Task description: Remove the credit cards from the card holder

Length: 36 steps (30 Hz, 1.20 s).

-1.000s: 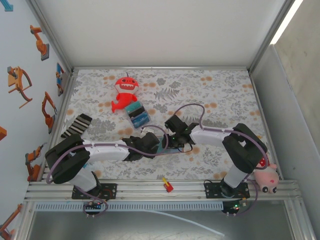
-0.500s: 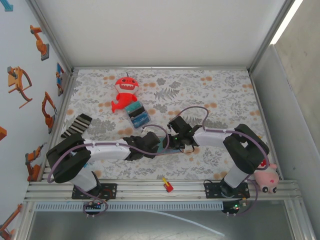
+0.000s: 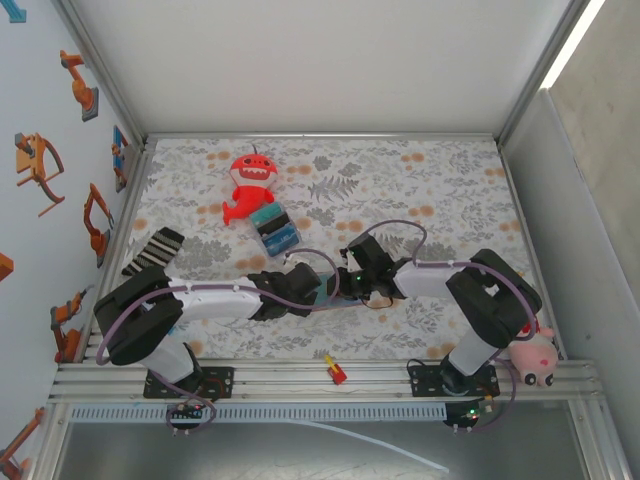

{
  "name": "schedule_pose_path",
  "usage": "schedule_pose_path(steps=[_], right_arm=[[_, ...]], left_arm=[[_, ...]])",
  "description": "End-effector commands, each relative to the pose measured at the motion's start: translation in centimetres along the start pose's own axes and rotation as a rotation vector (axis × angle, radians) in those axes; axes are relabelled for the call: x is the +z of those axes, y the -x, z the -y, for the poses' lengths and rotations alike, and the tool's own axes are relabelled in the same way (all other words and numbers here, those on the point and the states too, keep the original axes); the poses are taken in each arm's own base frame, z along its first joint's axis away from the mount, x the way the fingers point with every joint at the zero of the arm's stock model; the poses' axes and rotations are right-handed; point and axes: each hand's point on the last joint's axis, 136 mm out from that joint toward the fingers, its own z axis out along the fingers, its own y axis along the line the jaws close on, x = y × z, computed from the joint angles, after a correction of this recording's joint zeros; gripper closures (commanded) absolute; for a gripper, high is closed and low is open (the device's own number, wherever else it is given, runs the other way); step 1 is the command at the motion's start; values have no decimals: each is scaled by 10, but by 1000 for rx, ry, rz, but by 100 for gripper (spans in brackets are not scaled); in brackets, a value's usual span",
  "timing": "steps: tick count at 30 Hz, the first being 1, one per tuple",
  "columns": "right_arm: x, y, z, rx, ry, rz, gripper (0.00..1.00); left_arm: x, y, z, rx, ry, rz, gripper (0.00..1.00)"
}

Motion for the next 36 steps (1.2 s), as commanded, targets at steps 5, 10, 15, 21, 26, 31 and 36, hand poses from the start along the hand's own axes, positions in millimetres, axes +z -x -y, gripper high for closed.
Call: schedule_pose_path(steps=[5, 10, 15, 21, 26, 31, 36], right_arm=[[-9, 3, -13, -5, 81, 28, 92], [-14, 7, -13, -2, 92, 47, 95], [-17, 8, -7, 9, 86, 54, 95], [-18, 8, -1, 13, 69, 55, 95], [-18, 9, -1, 8, 70, 52, 93], [-17, 10, -11, 2, 122, 50, 92], [-20, 11, -12, 2, 131, 58, 94]], left_arm=[[3, -12, 0, 29, 4, -54, 3], [3, -13, -2, 33, 13, -56, 3], [3, -14, -4, 33, 20, -56, 3], [3, -14, -6, 33, 29, -52, 3], [2, -13, -7, 33, 31, -53, 3], [3, -13, -6, 38, 31, -53, 3], [3, -13, -6, 39, 32, -55, 3]])
